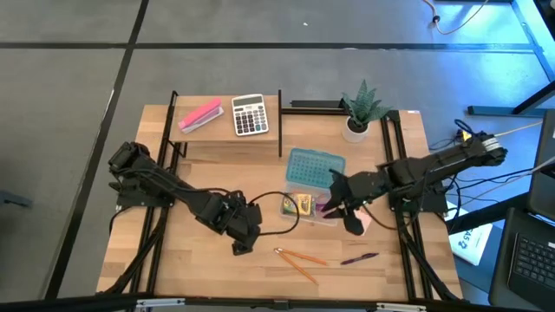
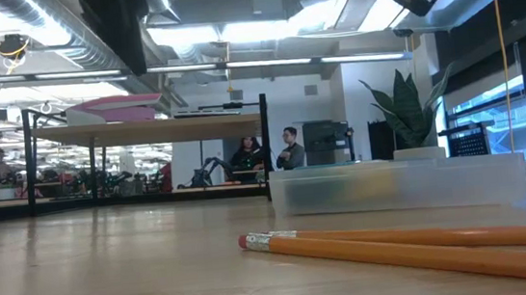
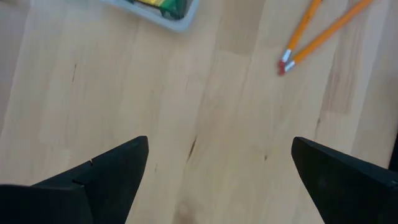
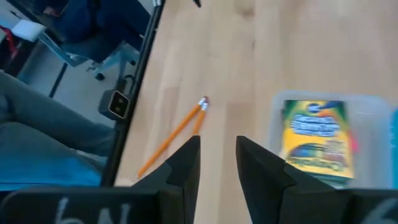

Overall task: Pack school essentials
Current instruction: Put the top pencil into the supply box

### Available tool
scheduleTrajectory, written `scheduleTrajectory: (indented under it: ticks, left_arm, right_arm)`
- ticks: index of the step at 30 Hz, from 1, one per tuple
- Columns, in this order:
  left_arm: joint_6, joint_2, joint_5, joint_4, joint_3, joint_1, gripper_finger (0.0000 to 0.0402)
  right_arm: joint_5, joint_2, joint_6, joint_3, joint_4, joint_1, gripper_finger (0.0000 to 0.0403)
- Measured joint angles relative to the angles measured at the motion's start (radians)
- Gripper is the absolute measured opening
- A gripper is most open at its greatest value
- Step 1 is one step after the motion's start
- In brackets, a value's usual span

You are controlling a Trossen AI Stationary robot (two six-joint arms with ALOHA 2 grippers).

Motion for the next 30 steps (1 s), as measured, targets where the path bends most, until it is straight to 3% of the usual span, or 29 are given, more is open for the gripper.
scheduleTrajectory:
  ticks: [11, 18, 25, 30]
  left_arm:
    - [-0.026, -0.092, -0.037, -0.022, 0.0, -0.059, 0.039]
    - [-0.026, -0.117, -0.063, -0.035, 0.0, -0.068, 0.039]
    - [-0.025, -0.117, -0.063, -0.035, 0.0, -0.068, 0.039]
    - [-0.019, -0.116, -0.064, -0.036, 0.0, -0.068, 0.039]
  right_arm:
    - [0.004, 0.127, 0.148, 0.0, 0.079, 0.163, 0.0034]
    - [-0.026, 0.213, 0.249, 0.0, 0.1, 0.194, 0.0004]
    - [-0.086, 0.281, 0.37, 0.0, 0.112, 0.194, 0.0053]
    - [-0.085, 0.321, 0.338, 0.0, 0.198, 0.193, 0.01]
